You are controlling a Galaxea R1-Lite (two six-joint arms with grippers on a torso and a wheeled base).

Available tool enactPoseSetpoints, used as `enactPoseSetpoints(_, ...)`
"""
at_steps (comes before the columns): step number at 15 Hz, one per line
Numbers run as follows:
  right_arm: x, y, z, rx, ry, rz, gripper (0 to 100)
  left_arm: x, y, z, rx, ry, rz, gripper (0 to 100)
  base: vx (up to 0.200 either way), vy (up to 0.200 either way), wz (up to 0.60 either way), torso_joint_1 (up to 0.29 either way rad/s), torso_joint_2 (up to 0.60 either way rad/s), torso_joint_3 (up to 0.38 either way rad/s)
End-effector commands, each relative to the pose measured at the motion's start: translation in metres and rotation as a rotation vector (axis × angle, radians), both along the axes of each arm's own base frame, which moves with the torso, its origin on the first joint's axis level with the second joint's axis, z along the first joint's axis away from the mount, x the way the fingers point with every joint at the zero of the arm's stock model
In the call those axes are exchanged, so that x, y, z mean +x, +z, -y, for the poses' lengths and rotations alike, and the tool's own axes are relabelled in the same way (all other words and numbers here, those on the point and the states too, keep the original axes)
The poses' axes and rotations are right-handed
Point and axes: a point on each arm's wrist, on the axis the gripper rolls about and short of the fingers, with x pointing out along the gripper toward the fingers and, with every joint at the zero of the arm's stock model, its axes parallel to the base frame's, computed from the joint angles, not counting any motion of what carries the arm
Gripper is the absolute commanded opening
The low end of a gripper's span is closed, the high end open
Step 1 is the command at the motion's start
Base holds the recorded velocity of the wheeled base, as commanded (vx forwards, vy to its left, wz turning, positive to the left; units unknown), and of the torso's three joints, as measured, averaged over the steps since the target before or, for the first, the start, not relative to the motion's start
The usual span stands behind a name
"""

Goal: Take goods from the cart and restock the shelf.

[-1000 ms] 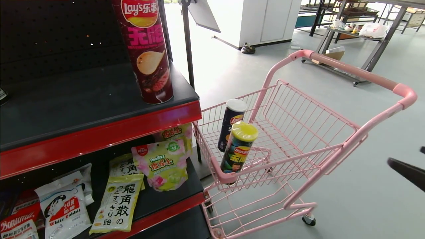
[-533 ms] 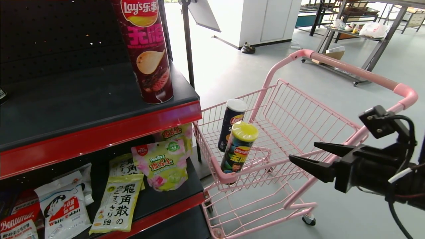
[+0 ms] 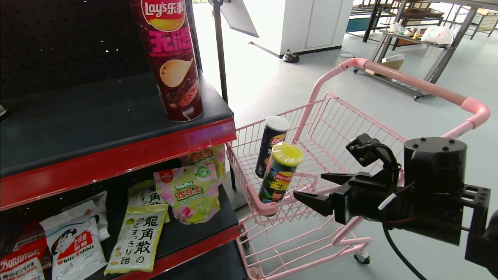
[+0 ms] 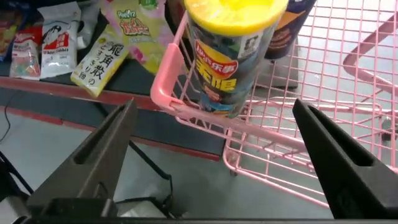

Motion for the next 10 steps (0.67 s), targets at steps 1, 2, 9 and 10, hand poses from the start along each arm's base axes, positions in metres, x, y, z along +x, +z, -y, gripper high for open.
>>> enactPoseSetpoints(1,0.013,-0.006,-0.010,-0.011,0.004,-0.017,100,0.000,0.000,0.000,0.000,0.000,0.000,100,0.000,0.000,0.00,0.000,0.00,0.000)
enactPoseSetpoints(2,0.021,-0.009,-0.015,-0.012,0.003,-0.022,100,0.000,0.000,0.000,0.000,0.000,-0.002,100,0.000,0.000,0.00,0.000,0.00,0.000)
enactPoseSetpoints(9,0.052,-0.027,-0.035,-0.002,-0.008,0.005,100,0.000,0.000,0.000,0.000,0.000,-0.002,100,0.000,0.000,0.00,0.000,0.00,0.000)
enactPoseSetpoints(10,0.057,-0.028,-0.037,-0.003,-0.021,0.009,100,0.000,0.000,0.000,0.000,0.000,-0.002,100,0.000,0.000,0.00,0.000,0.00,0.000)
